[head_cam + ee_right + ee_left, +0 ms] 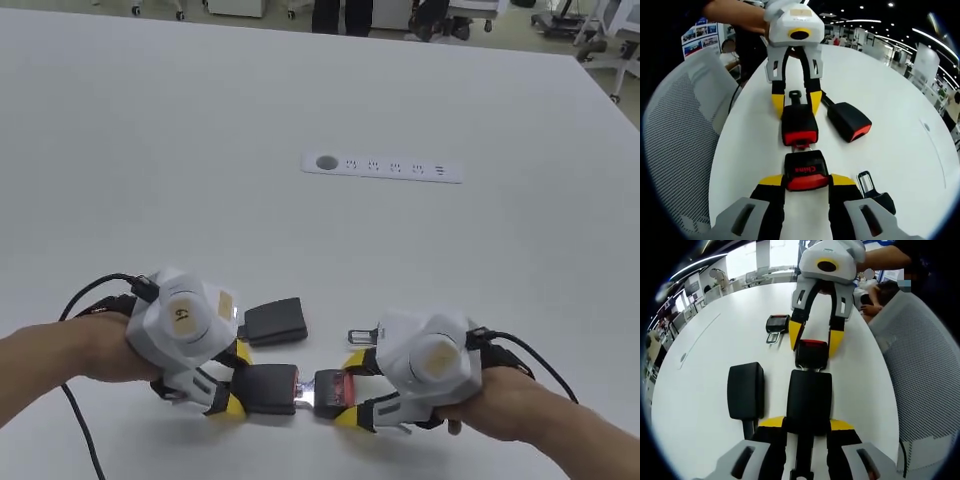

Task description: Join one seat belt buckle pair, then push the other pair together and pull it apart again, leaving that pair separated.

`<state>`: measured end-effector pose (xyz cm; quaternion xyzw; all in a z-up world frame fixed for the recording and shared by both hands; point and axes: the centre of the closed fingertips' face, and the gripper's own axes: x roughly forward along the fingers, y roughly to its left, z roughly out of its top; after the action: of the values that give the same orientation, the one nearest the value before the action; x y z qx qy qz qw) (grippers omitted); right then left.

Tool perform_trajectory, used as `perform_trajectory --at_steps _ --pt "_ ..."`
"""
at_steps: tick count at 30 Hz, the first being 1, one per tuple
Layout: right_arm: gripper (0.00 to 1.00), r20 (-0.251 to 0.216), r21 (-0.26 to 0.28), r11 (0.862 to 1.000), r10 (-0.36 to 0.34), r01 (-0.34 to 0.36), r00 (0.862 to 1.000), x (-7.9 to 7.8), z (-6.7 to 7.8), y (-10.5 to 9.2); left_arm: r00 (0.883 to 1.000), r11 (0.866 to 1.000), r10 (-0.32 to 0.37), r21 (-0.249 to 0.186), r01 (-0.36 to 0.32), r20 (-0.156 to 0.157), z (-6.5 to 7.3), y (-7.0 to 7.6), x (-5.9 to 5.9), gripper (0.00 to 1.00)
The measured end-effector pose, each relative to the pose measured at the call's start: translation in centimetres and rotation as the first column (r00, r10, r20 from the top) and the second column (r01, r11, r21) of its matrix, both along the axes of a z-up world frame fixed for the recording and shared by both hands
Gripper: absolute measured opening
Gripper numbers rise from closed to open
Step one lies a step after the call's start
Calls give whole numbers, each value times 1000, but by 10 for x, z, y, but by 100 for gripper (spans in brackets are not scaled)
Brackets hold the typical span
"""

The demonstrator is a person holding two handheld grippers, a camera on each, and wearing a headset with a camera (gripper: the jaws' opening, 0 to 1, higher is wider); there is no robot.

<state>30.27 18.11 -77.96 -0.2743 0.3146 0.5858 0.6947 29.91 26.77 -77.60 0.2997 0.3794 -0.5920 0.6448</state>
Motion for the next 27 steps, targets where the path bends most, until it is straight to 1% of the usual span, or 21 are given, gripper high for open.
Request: perform_trajectory --at_steps 2,6,17,18,19,20,21,27 --pt "29 -11 1 1000 -16 16 1000 2 0 1 1000 1000 0 1 0 1 0 0 0 31" --pt "29 -9 0 1000 -26 26 1000 1 -1 6 1000 1000 2 2 -2 0 -1 1 1 31" --pt "29 -16 -5 999 -47 47 999 1 0 11 1000 1000 17 2 -17 0 0 -1 1 30" --pt "29 -22 -8 998 -57 57 998 1 -1 11 1000 1000 18 4 -18 0 0 -1 1 30" --pt "29 -24 -38 995 -96 95 995 3 -3 5 1000 1000 10 25 -10 0 -1 1 0 30" --pt "29 -17 -9 998 -60 59 998 4 -1 11 1000 1000 14 4 -14 3 -1 -3 0 30" --pt "29 -21 -18 998 -64 64 998 3 -1 9 1000 1000 9 6 -9 4 -1 -3 0 30" --pt "29 -17 -25 998 -64 64 998 3 0 8 1000 1000 6 13 -6 4 -2 -2 1 30"
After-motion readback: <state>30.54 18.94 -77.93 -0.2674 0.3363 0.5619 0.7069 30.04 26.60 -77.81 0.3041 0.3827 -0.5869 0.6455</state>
